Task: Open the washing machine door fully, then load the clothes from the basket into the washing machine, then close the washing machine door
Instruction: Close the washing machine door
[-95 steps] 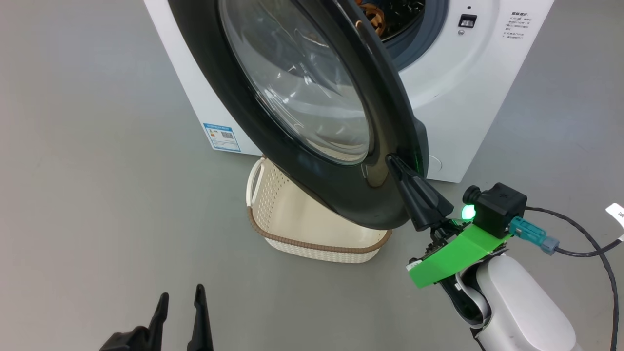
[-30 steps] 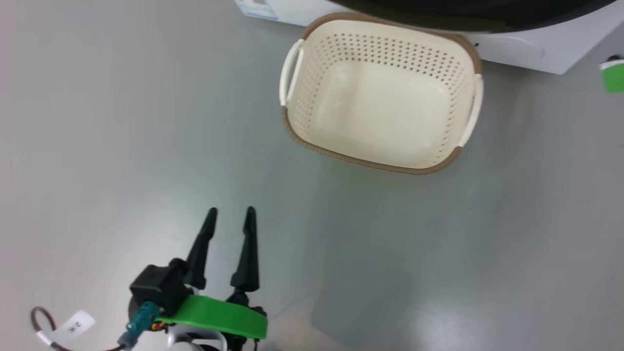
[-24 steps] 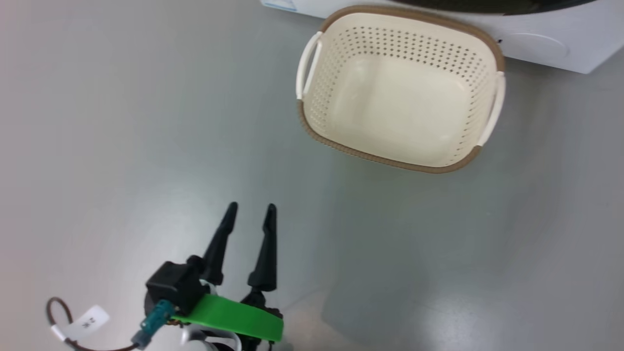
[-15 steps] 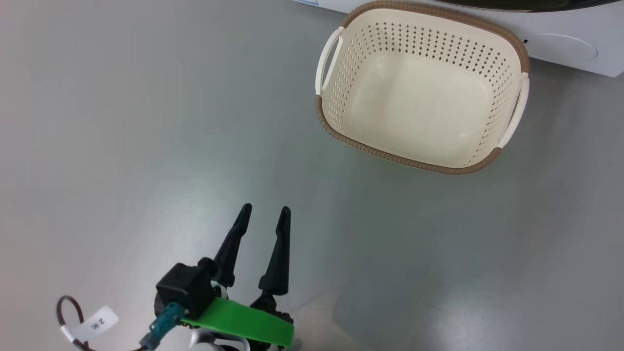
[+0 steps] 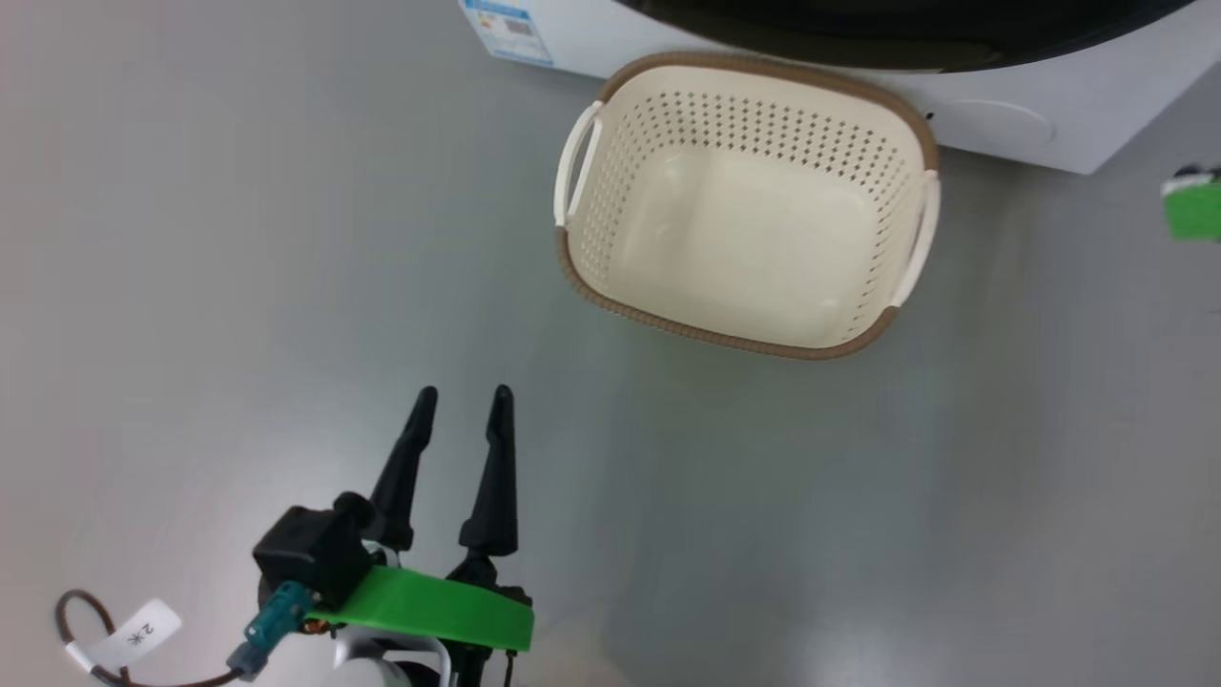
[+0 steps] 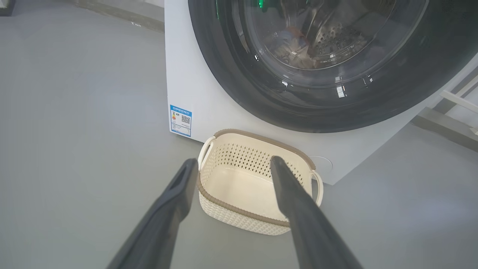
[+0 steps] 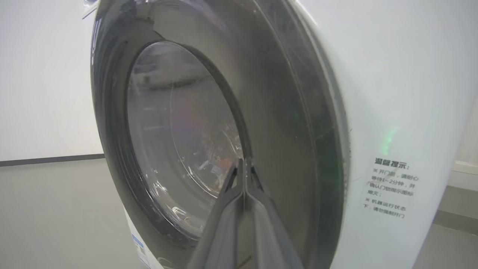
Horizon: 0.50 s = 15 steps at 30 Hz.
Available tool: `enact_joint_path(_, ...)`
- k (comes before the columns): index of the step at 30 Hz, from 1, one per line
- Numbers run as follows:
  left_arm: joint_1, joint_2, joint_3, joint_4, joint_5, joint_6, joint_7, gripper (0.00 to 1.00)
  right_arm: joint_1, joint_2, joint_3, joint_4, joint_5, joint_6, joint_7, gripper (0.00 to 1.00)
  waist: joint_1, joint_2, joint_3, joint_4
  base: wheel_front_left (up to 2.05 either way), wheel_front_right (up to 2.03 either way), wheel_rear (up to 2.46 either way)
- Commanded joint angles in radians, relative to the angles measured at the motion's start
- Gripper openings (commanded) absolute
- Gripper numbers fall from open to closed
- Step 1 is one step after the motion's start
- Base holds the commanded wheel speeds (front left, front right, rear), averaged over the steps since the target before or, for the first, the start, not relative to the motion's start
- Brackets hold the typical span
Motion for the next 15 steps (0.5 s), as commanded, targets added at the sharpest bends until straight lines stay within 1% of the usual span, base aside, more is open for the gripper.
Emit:
enact_joint_path(1, -0.005, 0.012, 0.039, -0.016, 0.003, -0.005, -0.006, 1.0, 0.04, 0.007, 0.011, -0.036, 0.008, -0.006, -0.003, 0.49, 0.0001, 0.0, -0.05, -0.05, 0.0, 0.0, 0.0)
enact_joint_path(2, -0.002, 0.012, 0.046, -0.014, 0.006, -0.008, -0.006, 1.0, 0.068, 0.015, 0.014, -0.051, 0.006, -0.006, -0.003, 0.79, 0.0001, 0.0, -0.063, -0.063, 0.0, 0.0, 0.0)
enact_joint_path(3, 0.002, 0.012, 0.054, -0.012, 0.011, -0.011, -0.006, 1.0, 0.095, 0.023, 0.016, -0.066, 0.003, -0.006, -0.003, 0.99, 0.0001, 0.0, -0.076, -0.076, 0.0, 0.0, 0.0)
enact_joint_path(9, 0.036, 0.012, 0.107, 0.004, 0.047, -0.04, -0.006, 1.0, 0.271, 0.085, 0.003, -0.145, -0.005, -0.006, -0.003, 1.0, 0.0001, 0.0, -0.162, -0.149, 0.0, 0.0, 0.0)
enact_joint_path(11, 0.05, 0.012, 0.129, -0.001, 0.058, -0.056, -0.006, 1.0, 0.33, 0.103, -0.006, -0.165, -0.01, -0.006, -0.003, 1.0, 0.0001, 0.0, -0.189, -0.171, 0.0, 0.0, 0.0)
enact_joint_path(15, 0.082, 0.012, 0.165, -0.01, 0.085, -0.072, -0.006, 1.0, 0.46, 0.141, -0.035, -0.2, -0.016, -0.006, -0.003, 1.0, 0.0001, 0.0, -0.24, -0.203, 0.0, 0.0, 0.0)
